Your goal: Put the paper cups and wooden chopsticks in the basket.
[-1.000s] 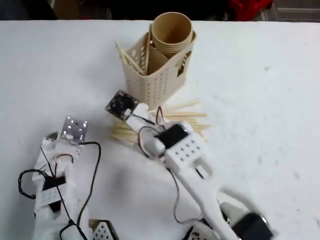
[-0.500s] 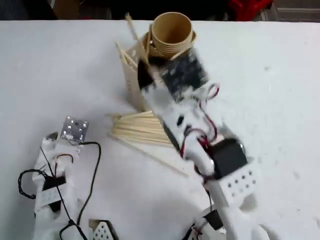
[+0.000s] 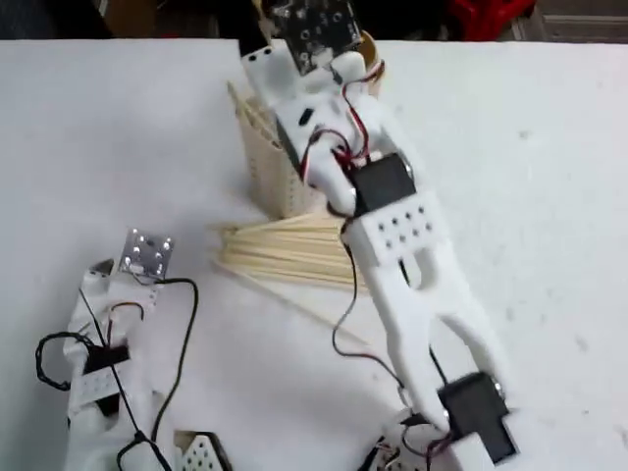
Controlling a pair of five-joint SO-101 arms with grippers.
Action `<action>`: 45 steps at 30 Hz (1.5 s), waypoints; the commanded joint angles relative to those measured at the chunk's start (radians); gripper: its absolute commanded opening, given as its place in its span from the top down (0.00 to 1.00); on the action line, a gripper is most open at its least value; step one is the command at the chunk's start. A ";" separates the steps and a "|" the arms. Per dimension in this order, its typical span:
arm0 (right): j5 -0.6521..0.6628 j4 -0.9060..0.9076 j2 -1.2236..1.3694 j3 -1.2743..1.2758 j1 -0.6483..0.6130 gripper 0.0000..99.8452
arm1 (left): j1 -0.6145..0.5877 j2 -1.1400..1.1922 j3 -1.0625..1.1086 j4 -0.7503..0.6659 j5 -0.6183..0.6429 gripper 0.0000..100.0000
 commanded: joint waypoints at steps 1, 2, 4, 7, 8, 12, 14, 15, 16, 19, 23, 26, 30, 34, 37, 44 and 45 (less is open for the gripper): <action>-0.009 -0.042 -0.005 0.000 0.010 0.98 | -0.001 -0.019 -0.002 -0.017 -0.005 0.81; -0.009 -0.054 -0.013 0.025 0.010 0.98 | -0.001 -0.019 -0.002 -0.017 -0.005 0.81; -0.011 -0.082 -0.036 0.075 0.007 0.94 | -0.001 -0.019 -0.002 -0.017 -0.005 0.81; -0.011 -0.087 -0.085 0.140 0.005 0.88 | -0.001 -0.019 -0.002 -0.017 -0.005 0.81; -0.006 -0.084 -0.104 0.158 0.005 0.88 | -0.001 -0.019 -0.002 -0.017 -0.005 0.81; -0.002 0.019 -0.196 0.227 0.007 0.93 | -0.001 -0.019 -0.002 -0.017 -0.005 0.81; -0.002 0.148 -0.255 0.262 0.002 0.95 | -0.001 -0.019 -0.002 -0.017 -0.005 0.81; -0.002 0.217 -0.288 0.282 0.001 0.96 | -0.001 -0.019 -0.002 -0.017 -0.005 0.81; -0.002 0.286 -0.321 0.307 0.001 0.97 | -0.001 -0.019 -0.002 -0.017 -0.005 0.81; -0.002 0.472 -0.443 0.399 0.007 0.96 | -0.001 -0.019 -0.002 -0.017 -0.005 0.81; 0.078 0.602 -0.582 0.555 -0.045 0.91 | -0.001 -0.019 -0.002 -0.017 -0.005 0.81; 0.192 0.625 -0.596 0.680 -0.160 0.91 | -0.001 -0.019 -0.002 -0.017 -0.005 0.81; 0.282 0.624 -0.499 0.799 -0.255 0.93 | -0.001 -0.019 -0.002 -0.017 -0.005 0.81; 0.310 0.598 -0.300 0.798 -0.271 0.93 | -0.001 -0.019 -0.002 -0.017 -0.005 0.81; 0.311 0.536 -0.134 0.753 -0.274 0.93 | -0.001 -0.019 -0.002 -0.017 -0.005 0.81; 0.311 0.499 0.131 0.588 -0.275 0.93 | -0.001 -0.019 -0.002 -0.017 -0.003 0.81; 0.311 0.499 0.148 0.580 -0.275 0.93 | -0.001 -0.019 -0.002 -0.017 -0.003 0.81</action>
